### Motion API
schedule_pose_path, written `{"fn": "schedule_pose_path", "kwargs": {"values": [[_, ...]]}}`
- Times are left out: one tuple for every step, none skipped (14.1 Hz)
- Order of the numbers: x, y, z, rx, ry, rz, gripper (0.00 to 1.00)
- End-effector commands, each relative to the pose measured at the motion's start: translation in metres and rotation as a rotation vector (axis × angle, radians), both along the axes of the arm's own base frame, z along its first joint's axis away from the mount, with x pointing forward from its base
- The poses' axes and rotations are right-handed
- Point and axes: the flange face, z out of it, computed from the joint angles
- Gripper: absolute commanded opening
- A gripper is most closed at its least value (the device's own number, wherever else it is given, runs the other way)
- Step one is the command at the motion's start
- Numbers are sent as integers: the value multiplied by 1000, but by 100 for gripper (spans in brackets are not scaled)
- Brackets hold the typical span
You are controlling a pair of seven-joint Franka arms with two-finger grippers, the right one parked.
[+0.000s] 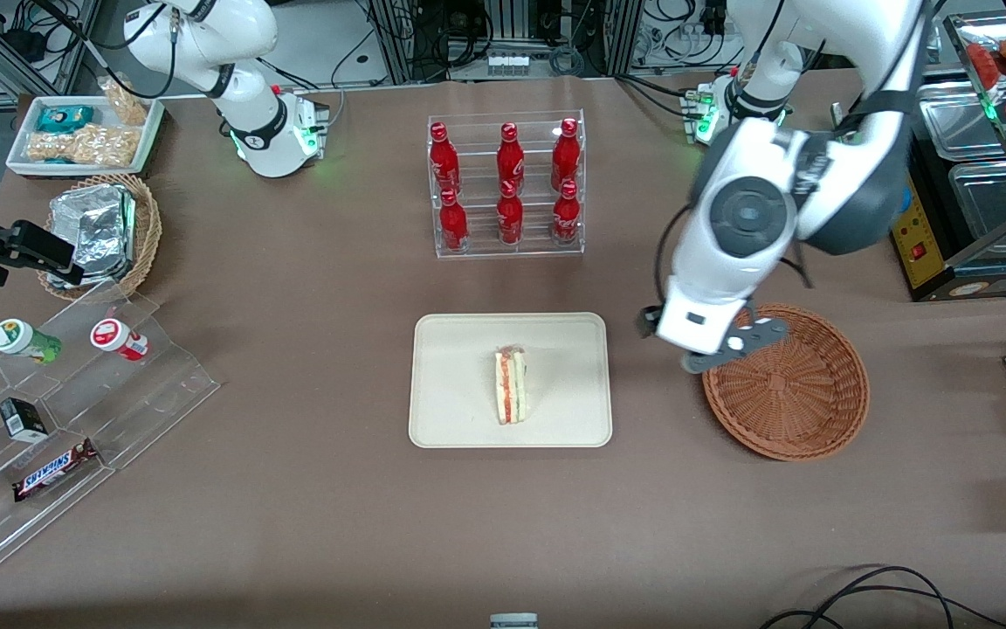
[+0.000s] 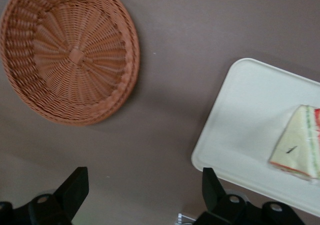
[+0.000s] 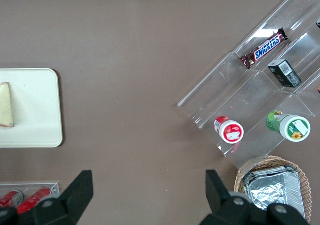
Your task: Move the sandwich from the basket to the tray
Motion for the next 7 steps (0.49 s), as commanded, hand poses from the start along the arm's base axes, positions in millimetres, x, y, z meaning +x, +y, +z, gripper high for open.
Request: {"fn": "schedule_pose_path", "kwargs": {"values": [[-25, 64, 25, -13, 11, -66, 100], [-33, 80, 31, -20, 13, -96, 100], [-38, 95, 37, -26, 12, -106, 100], [-41, 120, 45, -29, 22, -99, 100], [-45, 140, 54, -36, 37, -114, 100], [-47, 150, 58, -42, 57, -146, 100], [-49, 158, 65, -45, 53, -155, 100]]}}
